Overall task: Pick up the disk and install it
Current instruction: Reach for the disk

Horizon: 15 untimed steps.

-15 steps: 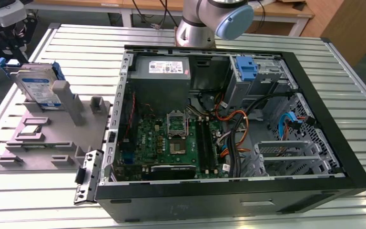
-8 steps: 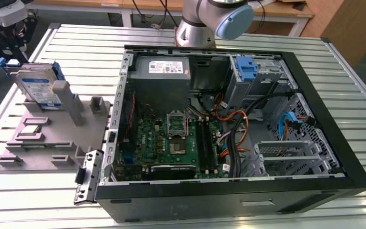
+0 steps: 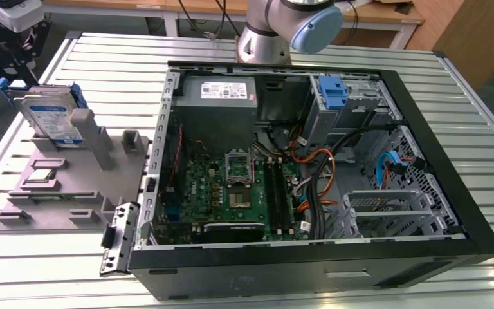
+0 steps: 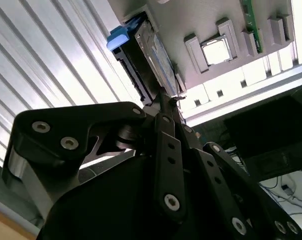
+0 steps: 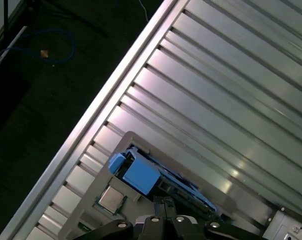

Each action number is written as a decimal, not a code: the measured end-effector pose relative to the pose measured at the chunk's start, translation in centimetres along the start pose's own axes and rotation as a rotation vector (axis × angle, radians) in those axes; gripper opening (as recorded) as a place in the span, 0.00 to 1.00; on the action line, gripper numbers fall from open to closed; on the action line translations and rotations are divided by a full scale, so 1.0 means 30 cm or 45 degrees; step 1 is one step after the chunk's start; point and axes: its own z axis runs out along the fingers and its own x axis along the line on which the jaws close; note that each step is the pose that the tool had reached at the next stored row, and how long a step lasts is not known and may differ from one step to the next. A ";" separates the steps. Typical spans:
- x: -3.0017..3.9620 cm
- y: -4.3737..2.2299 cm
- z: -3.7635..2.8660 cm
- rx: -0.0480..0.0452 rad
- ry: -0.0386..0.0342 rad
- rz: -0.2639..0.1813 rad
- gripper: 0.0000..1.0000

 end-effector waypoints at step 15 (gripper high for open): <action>0.000 0.000 0.001 -0.009 0.0155 -0.308 0.10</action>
